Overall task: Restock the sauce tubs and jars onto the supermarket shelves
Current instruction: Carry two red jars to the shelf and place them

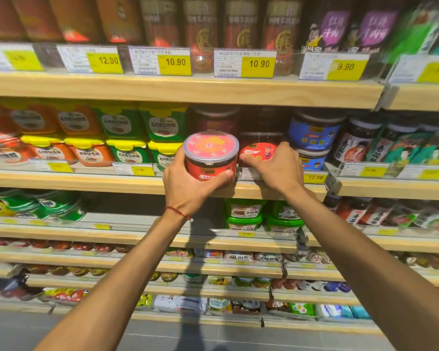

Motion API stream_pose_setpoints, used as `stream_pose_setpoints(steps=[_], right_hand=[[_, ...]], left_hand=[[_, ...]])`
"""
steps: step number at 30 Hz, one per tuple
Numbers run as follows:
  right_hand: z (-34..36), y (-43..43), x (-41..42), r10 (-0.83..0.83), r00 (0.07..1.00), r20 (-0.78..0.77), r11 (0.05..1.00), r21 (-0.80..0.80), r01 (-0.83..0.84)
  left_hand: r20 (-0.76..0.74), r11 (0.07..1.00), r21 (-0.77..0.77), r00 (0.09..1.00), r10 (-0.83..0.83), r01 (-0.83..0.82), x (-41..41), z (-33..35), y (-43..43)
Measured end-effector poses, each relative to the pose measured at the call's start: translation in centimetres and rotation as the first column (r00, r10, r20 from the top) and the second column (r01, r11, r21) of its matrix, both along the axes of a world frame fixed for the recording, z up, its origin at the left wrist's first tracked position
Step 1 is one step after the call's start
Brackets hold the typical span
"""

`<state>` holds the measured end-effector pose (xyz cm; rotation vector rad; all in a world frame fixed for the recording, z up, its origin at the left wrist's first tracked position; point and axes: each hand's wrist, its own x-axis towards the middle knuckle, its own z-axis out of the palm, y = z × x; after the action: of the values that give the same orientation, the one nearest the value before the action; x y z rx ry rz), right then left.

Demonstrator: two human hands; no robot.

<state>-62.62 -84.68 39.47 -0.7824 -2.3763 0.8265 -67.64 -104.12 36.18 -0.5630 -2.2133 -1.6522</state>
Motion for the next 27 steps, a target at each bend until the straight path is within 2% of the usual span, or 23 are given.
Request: stream_pose_setpoints(steps=[7, 12, 22, 27], right_hand=[[0.8, 0.1, -0.3, 0.065, 0.995, 0.074, 0.998, -0.026, -0.063], [0.6, 0.3, 0.0, 0.034, 0.998, 0.046, 0.999, -0.011, -0.034], [1.4, 0.3, 0.3, -0.055, 0.996, 0.074, 0.994, 0.098, 0.048], [1.4, 0.0, 1.0, -0.116, 0.985, 0.127, 0.971, 0.222, 0.085]], left_hand=[[0.004, 1.0, 0.01, 1.0, -0.01, 0.01, 0.5, 0.0, -0.3], [0.001, 1.0, 0.014, 1.0, -0.002, 0.002, 0.8, 0.1, -0.3], [0.004, 1.0, 0.015, 1.0, -0.01, 0.01, 0.9, 0.0, -0.5], [0.007, 0.999, 0.039, 1.0, -0.025, 0.025, 0.8, -0.1, -0.5]])
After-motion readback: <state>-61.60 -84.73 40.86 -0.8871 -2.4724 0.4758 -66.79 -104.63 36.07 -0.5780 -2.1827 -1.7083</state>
